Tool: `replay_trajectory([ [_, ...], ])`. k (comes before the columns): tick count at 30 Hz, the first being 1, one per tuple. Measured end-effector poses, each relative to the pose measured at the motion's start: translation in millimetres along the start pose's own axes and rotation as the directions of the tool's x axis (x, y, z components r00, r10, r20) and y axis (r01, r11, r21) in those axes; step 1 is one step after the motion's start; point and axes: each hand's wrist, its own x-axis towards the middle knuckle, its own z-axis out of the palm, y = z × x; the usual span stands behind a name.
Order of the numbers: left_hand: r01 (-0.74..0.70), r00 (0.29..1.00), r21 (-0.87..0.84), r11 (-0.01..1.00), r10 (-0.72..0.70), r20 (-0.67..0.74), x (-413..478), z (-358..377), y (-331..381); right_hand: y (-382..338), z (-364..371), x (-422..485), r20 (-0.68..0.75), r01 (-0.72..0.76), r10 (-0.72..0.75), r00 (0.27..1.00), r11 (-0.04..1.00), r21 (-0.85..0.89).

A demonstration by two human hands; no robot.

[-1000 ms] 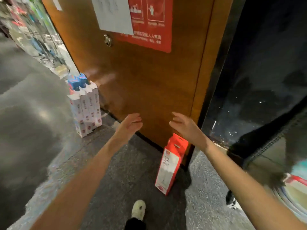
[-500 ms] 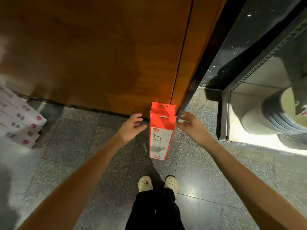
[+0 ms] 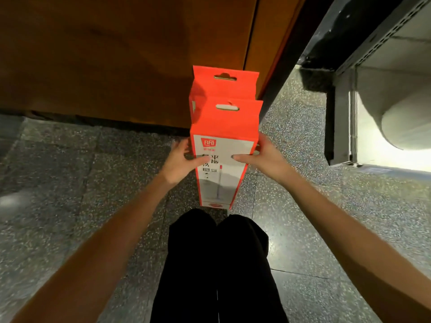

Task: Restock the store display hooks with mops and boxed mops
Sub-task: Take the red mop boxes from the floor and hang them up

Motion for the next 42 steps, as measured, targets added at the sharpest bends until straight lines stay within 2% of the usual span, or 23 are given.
replay_trajectory([
  [3, -0.004, 1.000, -0.077, 0.997, 0.005, 0.011, 3.5, 8.8, -5.8, 8.1, 0.6, 5.5, -0.041, 0.037, -0.038, 0.998, 0.999, -0.014],
  [7, -0.037, 0.991, -0.023, 0.999, 0.039, 0.126, -15.5, 1.9, 13.4, -5.6, -4.5, -13.2, -0.075, 0.043, -0.057, 0.996, 0.984, -0.174],
  [11, -0.069, 0.981, 0.031, 0.997, 0.062, 0.183, -57.0, -23.8, 69.7, -58.8, -27.1, -50.6, -0.096, 0.065, -0.099, 0.990, 0.949, -0.309],
  [14, -0.124, 0.974, 0.059, 0.991, 0.110, 0.198, -94.3, -42.8, 130.5, -124.1, -68.0, -97.0, -0.136, 0.094, -0.150, 0.979, 0.932, -0.351],
  [19, -0.262, 0.947, 0.029, 0.965, 0.251, 0.201, -169.7, -57.3, 271.2, -239.6, -155.3, -214.6, -0.249, 0.130, -0.203, 0.947, 0.951, -0.281],
  [22, -0.363, 0.909, -0.007, 0.932, 0.356, 0.217, -214.8, -58.5, 368.8, -306.5, -207.9, -298.8, -0.353, 0.121, -0.197, 0.915, 0.966, -0.226],
  [25, -0.493, 0.839, -0.045, 0.869, 0.488, 0.240, -254.1, -56.1, 459.3, -361.1, -257.8, -375.9, -0.430, 0.182, -0.237, 0.871, 0.969, -0.164],
  [29, -0.656, 0.707, -0.082, 0.750, 0.649, 0.283, -302.8, -37.5, 564.3, -406.6, -312.1, -478.0, -0.587, 0.248, -0.298, 0.753, 0.954, -0.167],
  [33, -0.765, 0.557, -0.140, 0.629, 0.755, 0.346, -354.4, 2.5, 649.3, -420.9, -361.4, -563.9, -0.701, 0.324, -0.352, 0.620, 0.929, -0.180],
  [34, -0.787, 0.522, -0.142, 0.600, 0.771, 0.365, -367.9, 15.3, 665.9, -419.2, -372.9, -585.1, -0.731, 0.344, -0.355, 0.582, 0.923, -0.175],
  [38, -0.811, 0.462, -0.183, 0.556, 0.800, 0.384, -416.7, 89.1, 722.9, -392.7, -420.9, -677.5, -0.816, 0.393, -0.363, 0.449, 0.901, -0.184],
  [42, -0.861, 0.329, -0.268, 0.433, 0.875, 0.355, -475.9, 184.9, 769.8, -352.3, -474.6, -763.1, -0.885, 0.383, -0.335, 0.322, 0.902, -0.201],
])
